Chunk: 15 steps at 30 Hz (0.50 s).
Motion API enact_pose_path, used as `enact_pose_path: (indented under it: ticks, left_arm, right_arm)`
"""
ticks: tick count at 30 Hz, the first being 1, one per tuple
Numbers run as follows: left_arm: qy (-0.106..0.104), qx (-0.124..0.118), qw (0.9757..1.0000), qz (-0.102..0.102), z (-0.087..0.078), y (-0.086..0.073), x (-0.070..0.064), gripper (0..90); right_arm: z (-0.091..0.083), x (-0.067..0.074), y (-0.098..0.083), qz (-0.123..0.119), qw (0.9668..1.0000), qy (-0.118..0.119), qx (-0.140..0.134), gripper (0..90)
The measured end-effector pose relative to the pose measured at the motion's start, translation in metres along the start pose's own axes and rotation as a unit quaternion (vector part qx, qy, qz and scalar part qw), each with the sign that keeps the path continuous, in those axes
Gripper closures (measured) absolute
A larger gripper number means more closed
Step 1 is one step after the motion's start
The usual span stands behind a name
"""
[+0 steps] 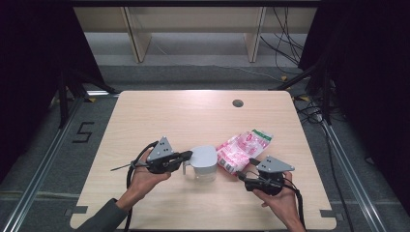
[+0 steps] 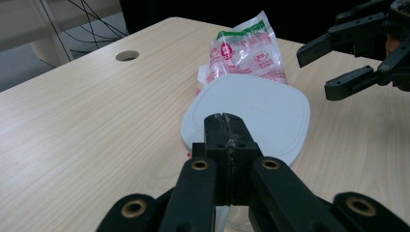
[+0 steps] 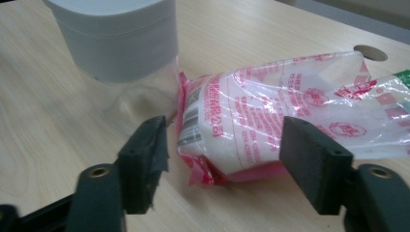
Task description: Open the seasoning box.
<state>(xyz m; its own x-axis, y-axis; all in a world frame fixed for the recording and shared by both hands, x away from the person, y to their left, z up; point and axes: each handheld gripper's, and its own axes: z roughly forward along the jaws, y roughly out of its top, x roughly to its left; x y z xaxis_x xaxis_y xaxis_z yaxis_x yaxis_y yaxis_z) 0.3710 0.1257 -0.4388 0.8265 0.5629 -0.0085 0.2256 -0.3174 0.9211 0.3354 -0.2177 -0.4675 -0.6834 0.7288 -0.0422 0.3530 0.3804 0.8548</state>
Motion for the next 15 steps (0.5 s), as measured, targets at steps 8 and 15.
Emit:
enact_pose_path:
  ticks: [8, 15]
  left_arm:
    - [-0.001, -0.003, 1.0, -0.004, 0.0, -0.002, 0.001, 89.2]
    - [-0.006, -0.004, 0.9999, 0.011, -0.002, -0.003, 0.003, 89.2]
  right_arm:
    - [0.003, 0.001, 0.007, -0.011, 0.9997, 0.005, -0.02, 49.5]
    - [0.012, 0.004, 0.013, -0.027, 0.9989, 0.02, -0.032, 65.3]
